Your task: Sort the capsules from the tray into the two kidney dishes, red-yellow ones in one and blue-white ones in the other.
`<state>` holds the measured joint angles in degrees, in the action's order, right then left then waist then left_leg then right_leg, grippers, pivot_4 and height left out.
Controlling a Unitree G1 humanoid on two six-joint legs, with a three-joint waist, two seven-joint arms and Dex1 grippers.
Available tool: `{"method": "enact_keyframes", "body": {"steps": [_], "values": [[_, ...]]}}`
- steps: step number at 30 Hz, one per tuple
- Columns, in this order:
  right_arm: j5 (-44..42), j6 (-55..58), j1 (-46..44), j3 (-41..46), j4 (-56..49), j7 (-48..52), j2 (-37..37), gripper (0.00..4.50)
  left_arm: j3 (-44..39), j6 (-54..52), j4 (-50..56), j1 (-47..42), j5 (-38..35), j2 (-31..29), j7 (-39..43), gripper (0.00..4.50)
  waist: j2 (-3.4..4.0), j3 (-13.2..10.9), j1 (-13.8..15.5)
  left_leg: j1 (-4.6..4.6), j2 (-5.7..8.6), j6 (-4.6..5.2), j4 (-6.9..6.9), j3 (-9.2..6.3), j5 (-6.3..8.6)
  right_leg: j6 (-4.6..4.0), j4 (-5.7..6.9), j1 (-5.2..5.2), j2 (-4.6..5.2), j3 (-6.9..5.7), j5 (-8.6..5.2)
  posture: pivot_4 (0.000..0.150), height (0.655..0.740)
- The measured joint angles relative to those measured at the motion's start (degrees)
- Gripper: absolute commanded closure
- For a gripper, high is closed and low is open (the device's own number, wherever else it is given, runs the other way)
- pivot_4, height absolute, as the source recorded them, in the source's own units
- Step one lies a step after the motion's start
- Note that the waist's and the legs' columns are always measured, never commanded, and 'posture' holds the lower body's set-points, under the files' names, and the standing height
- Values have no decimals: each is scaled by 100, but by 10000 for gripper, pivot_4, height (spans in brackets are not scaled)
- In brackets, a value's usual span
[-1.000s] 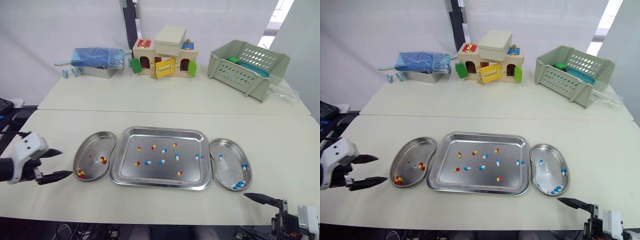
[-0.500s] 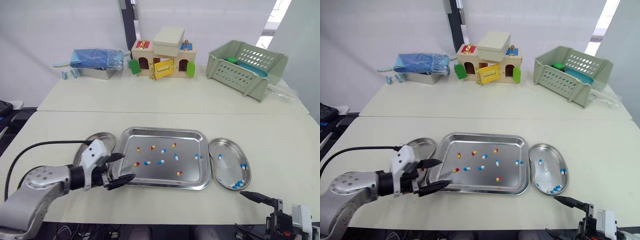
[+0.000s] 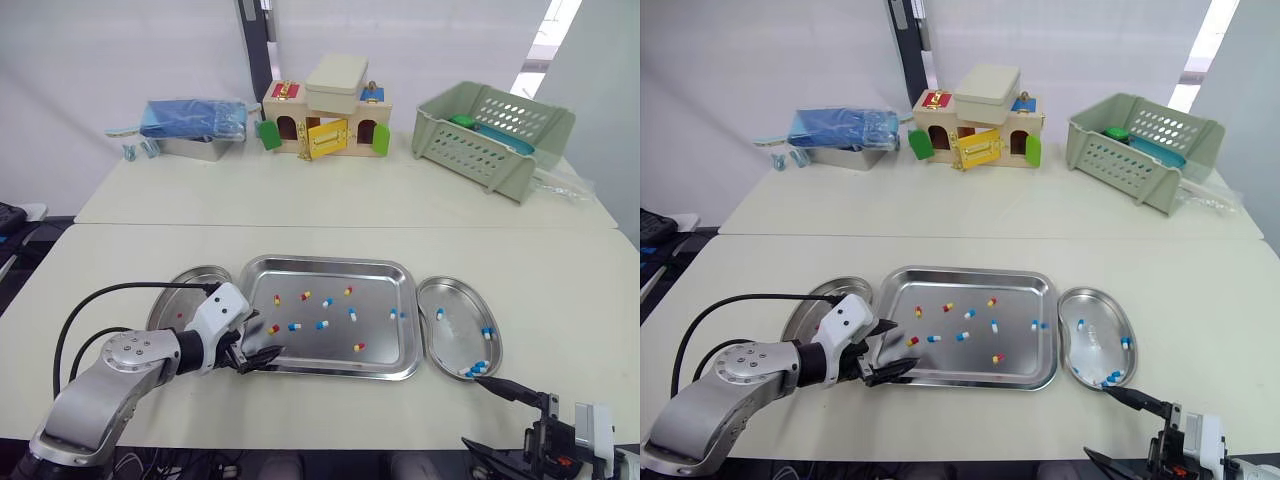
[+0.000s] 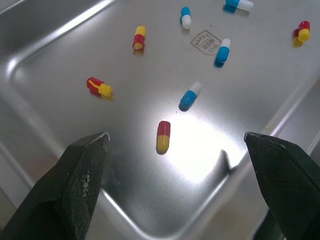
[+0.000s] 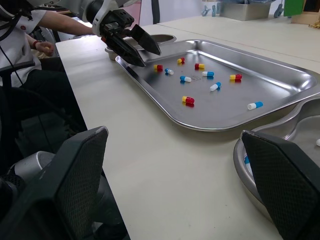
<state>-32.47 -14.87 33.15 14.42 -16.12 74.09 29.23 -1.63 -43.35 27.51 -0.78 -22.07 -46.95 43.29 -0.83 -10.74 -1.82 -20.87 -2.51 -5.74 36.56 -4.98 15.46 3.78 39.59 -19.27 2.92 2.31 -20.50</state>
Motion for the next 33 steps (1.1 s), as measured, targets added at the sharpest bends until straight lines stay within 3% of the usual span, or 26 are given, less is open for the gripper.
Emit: {"method": "enact_keyframes", "body": {"steps": [6, 25, 29, 33], "values": [[1, 0, -1, -3, -1, -96, 18, 0, 65, -107, -111, -60, 29, -2, -12, 21448, 0, 0, 10, -1, -1, 0, -1, 0, 0, 1, -1, 0, 0, 0, 0, 1500, 7400], [100, -168, 143, -211, -138, -425, 4, 0, 599, 145, -591, -606, 367, -1, 28, 21448, 2, 3, 11, 1, -1, 0, -3, 4, 0, 2, -4, 0, 0, 2, 1, 1500, 7400], [100, -206, 172, -213, -150, -436, 4, 0, 619, 231, -689, -639, 436, -1, 75, 29412, 2, 4, 11, 1, -1, 0, -3, 4, 0, 2, -5, 0, 0, 3, 1, 1500, 7400], [101, -215, 173, -217, -149, -448, 4, 0, 620, 253, -698, -629, 444, -1, 118, 42366, 2, 5, 11, 2, -1, 0, -5, 4, 0, 2, -6, 0, 0, 3, 1, 1500, 7400]]}}
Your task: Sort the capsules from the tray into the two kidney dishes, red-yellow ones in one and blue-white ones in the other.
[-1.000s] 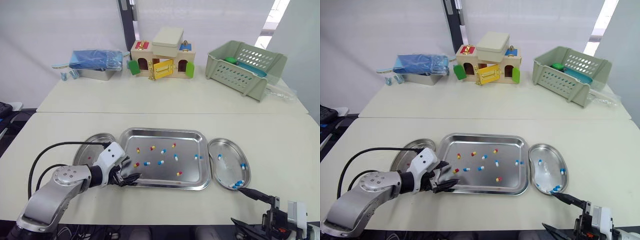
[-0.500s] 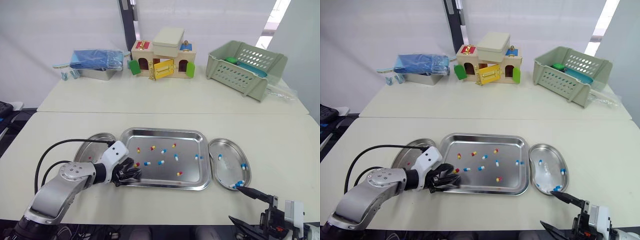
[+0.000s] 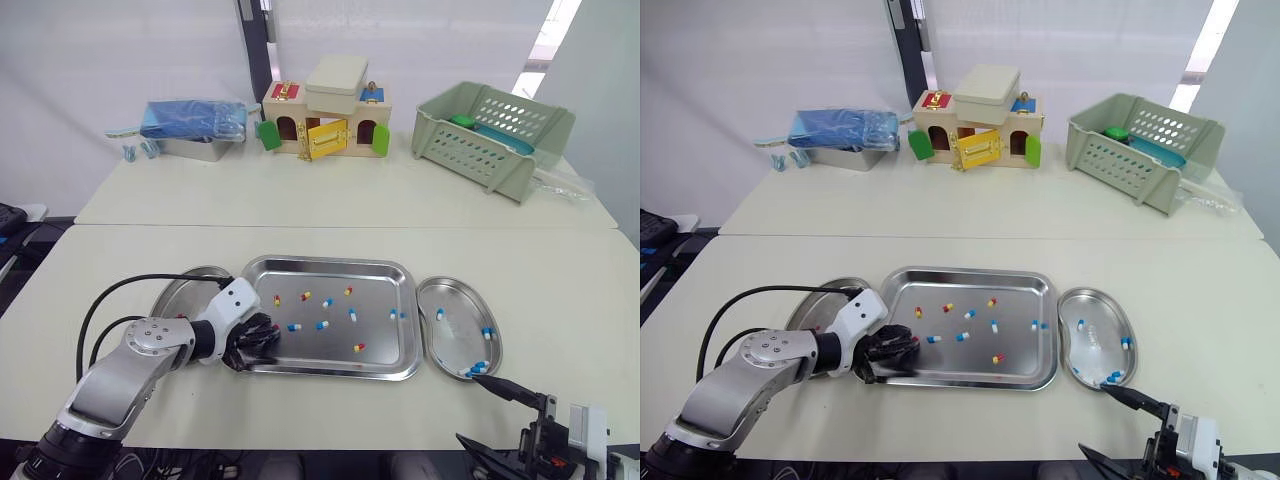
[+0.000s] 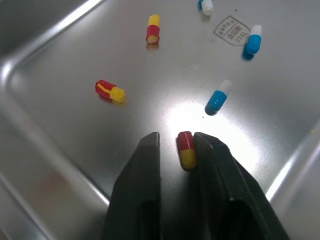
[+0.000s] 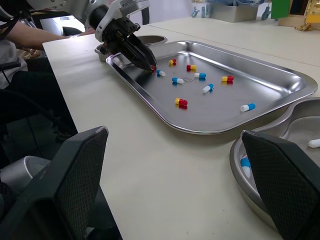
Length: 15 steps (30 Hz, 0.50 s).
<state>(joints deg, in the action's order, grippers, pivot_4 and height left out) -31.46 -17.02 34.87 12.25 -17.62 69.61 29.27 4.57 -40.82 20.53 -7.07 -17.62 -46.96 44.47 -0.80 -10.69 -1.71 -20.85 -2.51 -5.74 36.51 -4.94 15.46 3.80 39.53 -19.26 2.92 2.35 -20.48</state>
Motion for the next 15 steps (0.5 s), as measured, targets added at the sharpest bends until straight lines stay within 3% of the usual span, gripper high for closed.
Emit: {"method": "enact_keyframes", "body": {"steps": [1, 9, 15], "values": [[0, 0, 0, -3, 0, -5, 0, 0, 0, 3, 0, 4, 1, 0, 0, 44646, 0, 0, 0, 1, 0, 0, 0, 0, 0, 0, 0, 0, 0, 0, 0, 1500, 7400], [-1, -18, -1, -5, 0, 15, 4, 0, -40, 154, -1, 99, -18, 11, 21, 44646, 1, 4, 0, 2, 0, 0, -2, 2, 0, 0, -2, 1, 0, 1, 0, 1500, 7400], [-18, -11, 23, -8, -6, 65, 117, 0, -630, -60, 290, 542, -576, 17, 215, 44646, -3, 1, -6, 0, -3, 0, -10, 2, 0, 0, -7, -1, 0, 0, 0, 1500, 7400]]}}
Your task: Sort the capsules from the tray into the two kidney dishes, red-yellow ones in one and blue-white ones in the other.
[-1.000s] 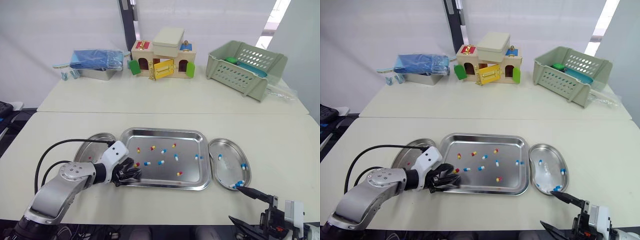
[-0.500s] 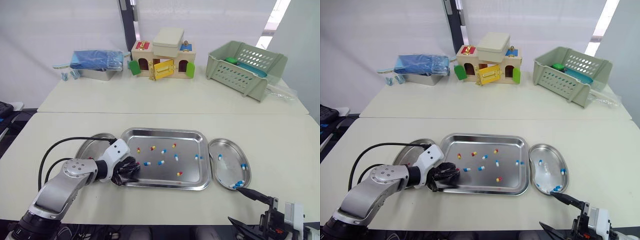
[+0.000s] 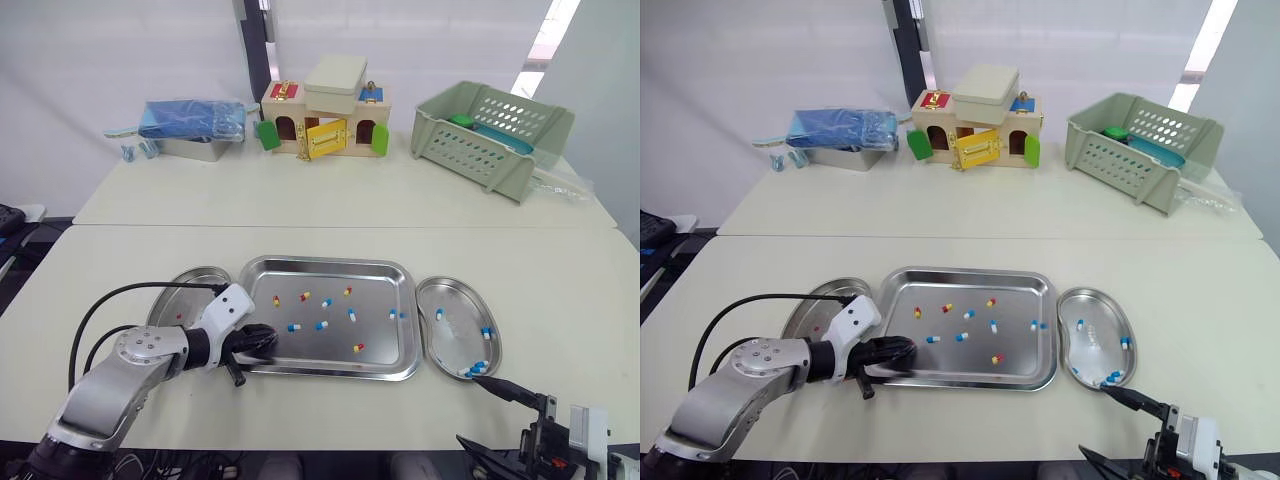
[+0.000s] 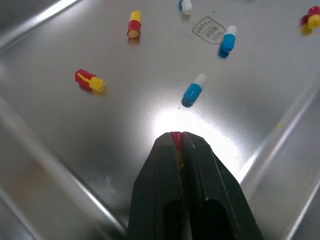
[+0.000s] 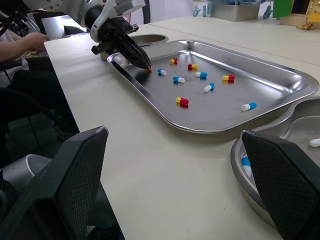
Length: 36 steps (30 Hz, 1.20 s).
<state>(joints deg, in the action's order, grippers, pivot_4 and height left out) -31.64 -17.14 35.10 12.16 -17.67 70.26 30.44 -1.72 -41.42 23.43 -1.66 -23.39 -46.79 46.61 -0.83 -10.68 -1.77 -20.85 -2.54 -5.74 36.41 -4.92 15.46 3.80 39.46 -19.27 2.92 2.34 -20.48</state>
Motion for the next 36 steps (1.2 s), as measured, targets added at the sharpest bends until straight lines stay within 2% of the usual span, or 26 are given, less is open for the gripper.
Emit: {"method": "enact_keyframes", "body": {"steps": [5, 11, 17, 30, 34, 36], "values": [[-55, 2, -2, -41, -10, 261, 218, 0, -1394, -706, 559, 411, -887, -111, 23, 44646, -2, -1, -9, 2, -2, 0, -5, 1, 0, 0, -3, 0, 0, 1, 0, 1500, 7400], [-111, 5, -314, -166, 114, 605, 421, 0, -2543, -1001, 572, 1121, -1053, -379, 11, 44646, -7, -1, -7, 4, -1, 0, -9, 2, 0, 0, -10, 1, 0, 1, 0, 1500, 7400], [-111, 13, -735, -299, 396, 738, 454, 0, -2645, -800, 128, 1238, -582, -347, -463, 44646, -12, -1, 18, 1, -1, 0, -9, 1, 0, 1, -20, 2, 1, -1, 3, 1500, 7400], [-110, 16, -768, -355, 447, 705, 435, 0, -2502, -671, -85, 1057, -407, -236, -758, 44646, -15, 1, 11, 0, -2, -1, -28, 5, 0, 2, -39, 1, 1, 0, 5, 1500, 7400], [-110, 19, -763, -355, 447, 687, 432, 0, -2439, -670, -106, 1038, -361, -235, -777, 34544, -15, 1, 10, 0, -2, -1, -28, 4, 0, 2, -39, 1, 1, 0, 5, 1500, 7400], [-111, 30, -761, -355, 447, 672, 431, 0, -2413, -670, -119, 1000, -352, -235, -774, 27357, -15, 1, 11, 0, -2, -1, -28, 5, 0, 2, -39, 1, 1, 0, 5, 1500, 7400]]}}
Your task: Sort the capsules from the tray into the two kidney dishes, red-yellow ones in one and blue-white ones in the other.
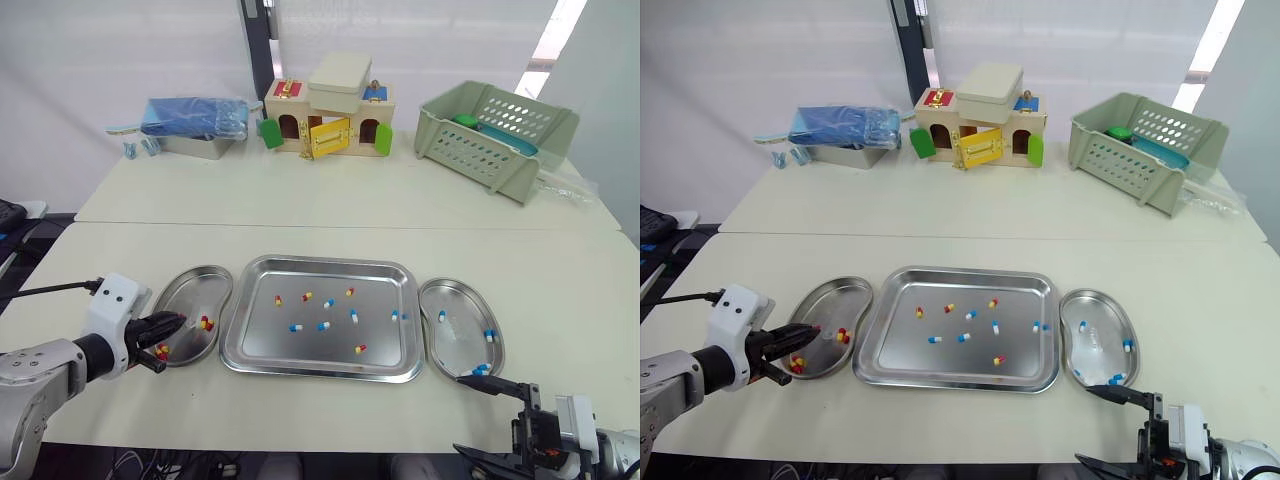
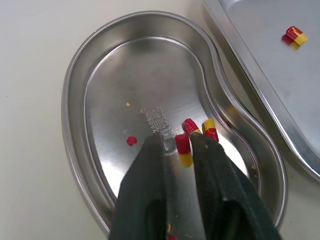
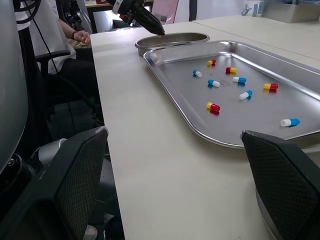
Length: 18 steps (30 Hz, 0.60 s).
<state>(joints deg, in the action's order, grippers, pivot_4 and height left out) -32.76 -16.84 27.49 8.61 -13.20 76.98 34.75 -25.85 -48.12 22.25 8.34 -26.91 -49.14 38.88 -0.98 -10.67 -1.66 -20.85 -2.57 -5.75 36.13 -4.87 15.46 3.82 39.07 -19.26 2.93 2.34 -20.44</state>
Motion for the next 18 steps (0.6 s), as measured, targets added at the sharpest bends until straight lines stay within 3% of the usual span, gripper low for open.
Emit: {"method": "enact_keyframes", "body": {"steps": [8, 18], "values": [[-8, 12, 6, 8, 0, -89, -4, 0, 95, 3, -48, -144, 1, -3, 62, 1293, 0, 0, 0, 0, 0, 0, 0, 0, 0, 0, 0, 0, 0, 0, 0, 1500, 7400], [-170, 33, 119, 226, -13, -219, -44, 0, 24, 407, -607, -166, 40, -404, 611, 256, 0, 0, -2, 1, 0, 0, -2, 1, 0, 0, 0, -1, 0, -1, 0, 1500, 7400]]}}
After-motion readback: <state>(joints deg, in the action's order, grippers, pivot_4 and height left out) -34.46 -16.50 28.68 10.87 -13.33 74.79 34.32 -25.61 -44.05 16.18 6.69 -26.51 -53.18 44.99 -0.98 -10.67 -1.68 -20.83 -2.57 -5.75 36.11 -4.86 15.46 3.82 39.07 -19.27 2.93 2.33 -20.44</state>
